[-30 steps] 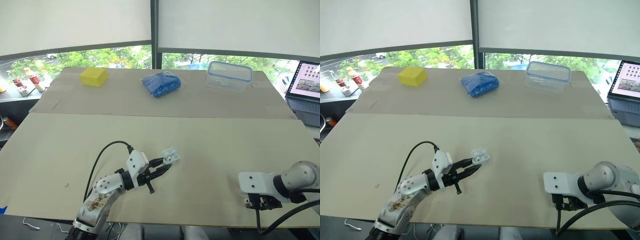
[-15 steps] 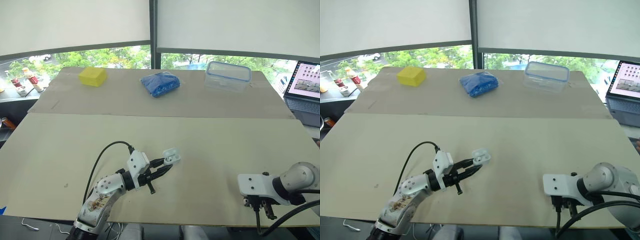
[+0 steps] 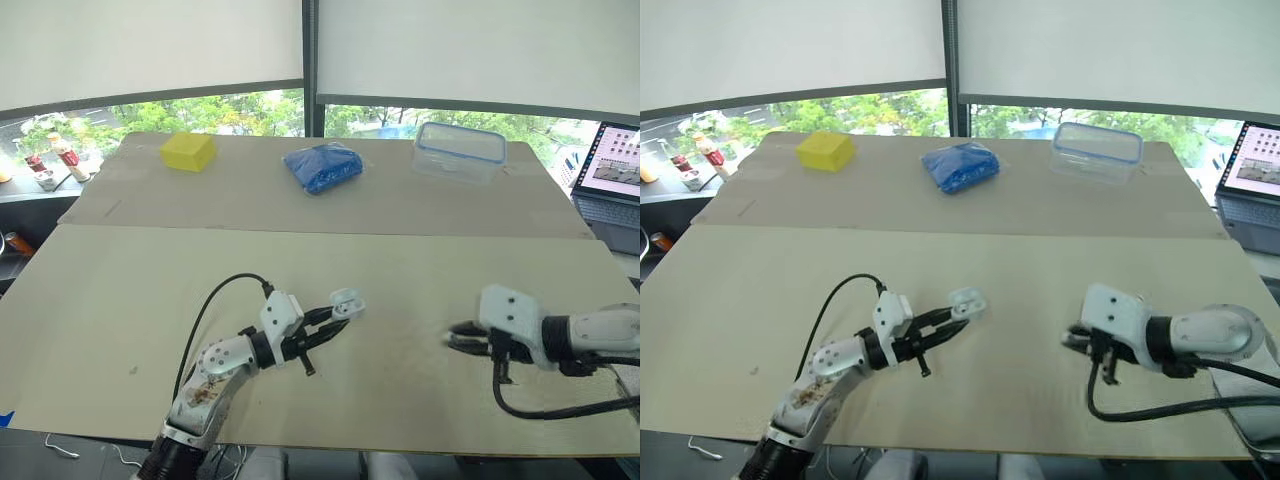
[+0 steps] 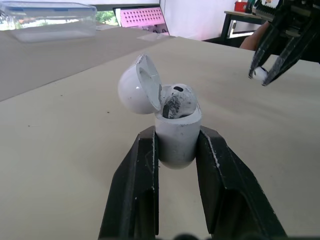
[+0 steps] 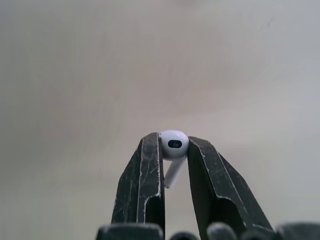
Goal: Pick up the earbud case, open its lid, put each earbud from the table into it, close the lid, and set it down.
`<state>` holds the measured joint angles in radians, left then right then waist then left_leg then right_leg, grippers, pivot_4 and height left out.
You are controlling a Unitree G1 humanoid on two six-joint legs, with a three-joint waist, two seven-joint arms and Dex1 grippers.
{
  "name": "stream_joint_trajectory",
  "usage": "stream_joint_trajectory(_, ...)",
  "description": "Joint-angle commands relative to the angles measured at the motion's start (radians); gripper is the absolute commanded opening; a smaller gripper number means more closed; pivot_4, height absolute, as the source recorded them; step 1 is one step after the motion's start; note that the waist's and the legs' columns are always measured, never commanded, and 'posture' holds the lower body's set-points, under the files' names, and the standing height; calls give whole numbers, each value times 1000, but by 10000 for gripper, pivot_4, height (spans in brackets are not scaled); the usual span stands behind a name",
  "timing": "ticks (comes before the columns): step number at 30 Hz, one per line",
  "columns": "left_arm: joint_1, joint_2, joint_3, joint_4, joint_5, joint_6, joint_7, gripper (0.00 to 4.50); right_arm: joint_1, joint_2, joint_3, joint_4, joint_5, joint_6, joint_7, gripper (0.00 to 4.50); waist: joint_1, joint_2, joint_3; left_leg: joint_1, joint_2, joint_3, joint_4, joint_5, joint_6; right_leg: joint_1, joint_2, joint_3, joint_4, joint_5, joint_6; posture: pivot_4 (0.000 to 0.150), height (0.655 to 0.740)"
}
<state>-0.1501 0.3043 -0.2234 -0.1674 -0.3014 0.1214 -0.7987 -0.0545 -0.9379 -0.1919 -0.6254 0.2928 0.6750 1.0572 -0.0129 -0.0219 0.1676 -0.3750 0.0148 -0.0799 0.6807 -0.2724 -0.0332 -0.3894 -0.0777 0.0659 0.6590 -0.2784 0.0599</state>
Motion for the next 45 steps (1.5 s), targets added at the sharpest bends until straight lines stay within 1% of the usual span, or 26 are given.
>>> stream_joint_trajectory(1,-55,-25,1,33,0,-53,-15,5645,-65,120,-52,-107,103,56,-144,3261,0,0,0,0,0,0,0,0,0,0,0,0,0,0,0,1500,6909)
stream_joint_trajectory(4,-98,-51,-4,76,-4,-69,-28,5645,-111,288,-23,-170,141,58,-298,3261,0,0,0,0,0,-1,0,0,0,0,0,0,0,0,0,1500,6909)
stream_joint_trajectory(8,-132,-83,-9,107,-7,-76,-38,5645,-114,485,73,-225,145,30,-463,3261,-1,0,0,-1,0,-1,0,0,0,-2,0,-1,1,0,0,1500,6909)
stream_joint_trajectory(9,-138,-89,-9,113,-7,-77,-39,5645,-111,526,97,-222,138,22,-497,3261,-1,1,0,-2,0,-1,0,0,0,-2,0,-1,1,0,0,1500,6909)
stream_joint_trajectory(13,-153,-98,-9,128,-7,-77,-52,5645,-95,610,174,-178,91,-26,-576,3261,-2,1,0,-2,0,-1,1,0,0,-4,0,0,3,0,0,1500,6909)
stream_joint_trajectory(18,-151,-102,-2,124,-18,-63,-56,5645,-53,633,216,-128,20,-131,-623,3261,-3,1,-1,-3,0,-1,0,0,0,-5,0,0,4,0,0,1500,6909)
stream_joint_trajectory(24,-153,-98,5,123,-28,-52,-57,5645,4,628,205,-79,-21,-237,-635,3261,-3,1,-1,-3,0,-1,0,0,0,-5,0,0,4,0,0,1500,6909)
stream_joint_trajectory(37,-161,-99,13,127,-33,-45,-63,5645,18,627,238,-2,-86,-352,-636,3261,-5,1,-1,-4,0,-1,0,0,0,-7,0,0,4,0,0,1500,6909)
stream_joint_trajectory(45,-160,-101,14,120,-34,-37,-63,5645,35,617,280,39,-164,-432,-636,3261,-5,1,-1,-5,0,-1,0,0,0,-7,0,0,4,0,0,1500,6909)
